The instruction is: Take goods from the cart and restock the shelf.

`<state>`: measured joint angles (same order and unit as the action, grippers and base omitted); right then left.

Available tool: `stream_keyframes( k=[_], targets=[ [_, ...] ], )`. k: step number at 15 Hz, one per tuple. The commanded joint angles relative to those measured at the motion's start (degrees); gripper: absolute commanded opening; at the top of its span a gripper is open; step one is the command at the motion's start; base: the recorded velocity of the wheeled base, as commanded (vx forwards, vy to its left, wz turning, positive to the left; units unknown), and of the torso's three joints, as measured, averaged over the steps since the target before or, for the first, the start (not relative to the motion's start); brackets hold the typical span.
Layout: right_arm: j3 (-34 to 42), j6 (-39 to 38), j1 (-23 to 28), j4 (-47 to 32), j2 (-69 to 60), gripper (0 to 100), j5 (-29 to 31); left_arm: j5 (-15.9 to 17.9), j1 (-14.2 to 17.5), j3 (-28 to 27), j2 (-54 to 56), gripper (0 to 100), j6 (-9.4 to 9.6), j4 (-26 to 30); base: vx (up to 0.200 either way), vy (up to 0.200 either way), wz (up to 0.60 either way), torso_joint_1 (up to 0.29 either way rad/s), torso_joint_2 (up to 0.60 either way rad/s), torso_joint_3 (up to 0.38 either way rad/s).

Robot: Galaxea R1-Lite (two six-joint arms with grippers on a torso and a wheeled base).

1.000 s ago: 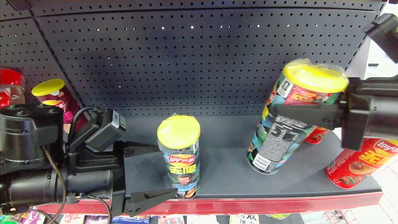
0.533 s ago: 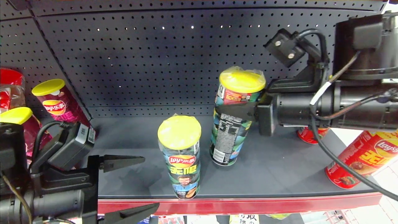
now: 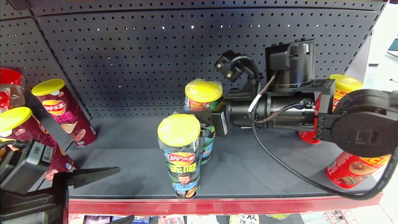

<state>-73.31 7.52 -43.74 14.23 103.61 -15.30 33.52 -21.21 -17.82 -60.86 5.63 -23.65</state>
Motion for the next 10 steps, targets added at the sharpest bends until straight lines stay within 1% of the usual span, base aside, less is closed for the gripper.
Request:
stream_keyframes(
  k=[1,2,3,4,7,10],
  targets=[
    [-2.8,0.0,-0.2,0.1,3.9,0,-1.0,-2.1,0.3,1.7,5.7,100,-2.56,0.7,0.0,0.0,0.0,0.0,0.0,0.0],
    [-3.7,0.0,0.0,0.1,4.6,0,-1.1,-3.0,0.3,1.7,6.7,100,-3.43,1.0,0.0,0.0,0.0,0.0,0.0,0.0],
    [-5.7,0.0,0.6,0.1,6.3,0,-1.2,-4.1,0.3,1.6,8.6,100,-5.54,1.8,0.0,0.0,0.0,0.0,0.0,0.0],
    [-6.4,0.1,1.2,0.1,7.0,0,-1.2,-4.8,0.3,1.5,9.5,100,-6.07,2.7,0.0,0.0,0.0,0.0,0.0,0.0],
    [-6.9,0.6,1.6,-0.2,7.4,0,-1.0,-5.0,0.3,1.4,10.8,100,-5.98,4.5,0.0,0.0,0.0,0.0,0.0,0.0],
    [-6.7,5.4,3.7,0.0,8.1,0,-1.0,-5.0,0.3,1.0,10.9,100,-5.98,4.6,0.0,0.0,0.0,0.0,0.0,0.0]
  ],
)
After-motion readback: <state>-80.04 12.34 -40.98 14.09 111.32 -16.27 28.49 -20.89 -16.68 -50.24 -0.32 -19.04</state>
